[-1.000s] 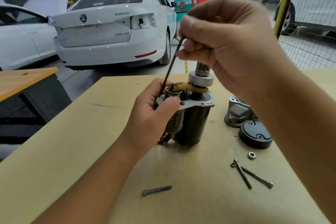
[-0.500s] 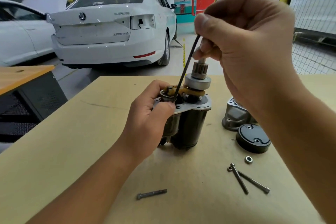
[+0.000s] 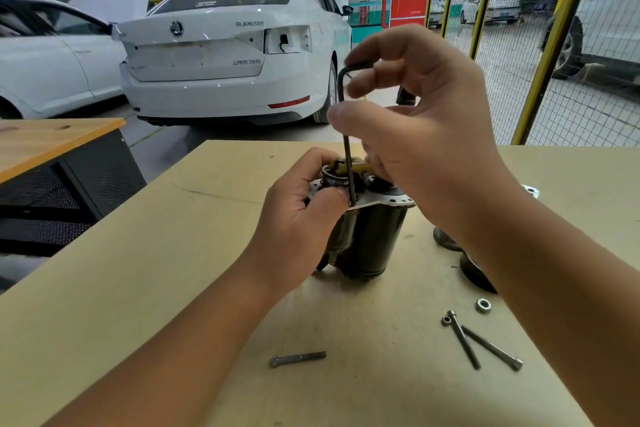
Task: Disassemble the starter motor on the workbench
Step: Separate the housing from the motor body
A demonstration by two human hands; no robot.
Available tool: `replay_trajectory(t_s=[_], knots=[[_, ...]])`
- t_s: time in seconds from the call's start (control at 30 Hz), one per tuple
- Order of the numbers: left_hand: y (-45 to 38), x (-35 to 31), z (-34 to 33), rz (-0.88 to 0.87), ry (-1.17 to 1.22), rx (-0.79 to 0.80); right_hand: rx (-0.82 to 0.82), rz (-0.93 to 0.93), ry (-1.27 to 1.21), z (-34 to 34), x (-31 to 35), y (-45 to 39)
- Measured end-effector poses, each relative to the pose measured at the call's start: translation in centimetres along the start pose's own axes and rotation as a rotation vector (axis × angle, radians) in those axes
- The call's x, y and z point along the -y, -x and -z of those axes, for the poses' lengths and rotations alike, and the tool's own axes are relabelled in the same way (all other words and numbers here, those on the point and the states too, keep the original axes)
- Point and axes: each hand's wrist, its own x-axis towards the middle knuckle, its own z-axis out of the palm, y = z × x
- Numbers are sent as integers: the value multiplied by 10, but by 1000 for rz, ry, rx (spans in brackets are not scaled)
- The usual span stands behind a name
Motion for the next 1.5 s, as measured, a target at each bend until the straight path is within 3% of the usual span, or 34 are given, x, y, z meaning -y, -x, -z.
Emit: replay_trajectory(t_s=[0.1, 0.2, 0.37, 0.7, 0.93, 1.5], knots=[[-1, 1, 0, -29, 27, 23, 29, 26, 108, -3, -2, 3], [-1, 2, 3, -63, 44, 58, 73, -76, 90, 0, -2, 1], [-2, 2, 7, -81, 27, 88, 376, -260, 76, 18, 6, -8], [0, 3, 9, -36, 6, 70, 329, -288, -63, 22, 8, -9], [1, -1, 6, -15, 4, 35, 322, -232, 42, 20, 4, -6], [6, -9, 4, 27, 5, 5, 200, -162, -67, 24, -13, 5]])
